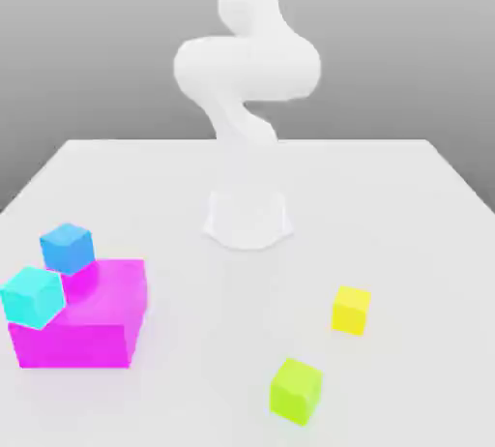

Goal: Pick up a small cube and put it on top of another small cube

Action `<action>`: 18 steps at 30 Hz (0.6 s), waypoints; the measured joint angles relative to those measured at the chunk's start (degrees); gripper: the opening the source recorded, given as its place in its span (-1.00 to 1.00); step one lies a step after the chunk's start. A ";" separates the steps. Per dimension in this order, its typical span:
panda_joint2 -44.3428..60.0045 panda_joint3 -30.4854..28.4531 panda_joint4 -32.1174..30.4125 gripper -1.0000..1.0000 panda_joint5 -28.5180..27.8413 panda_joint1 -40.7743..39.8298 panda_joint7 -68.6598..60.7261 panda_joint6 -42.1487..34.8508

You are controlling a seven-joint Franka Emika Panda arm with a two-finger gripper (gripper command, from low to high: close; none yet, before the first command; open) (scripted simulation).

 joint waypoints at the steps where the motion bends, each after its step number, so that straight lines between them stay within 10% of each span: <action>1: 2.25 -0.76 -0.72 0.00 0.29 1.16 -2.35 1.10; 18: 37.79 -6.44 -12.02 0.00 6.14 13.31 -40.04 18.30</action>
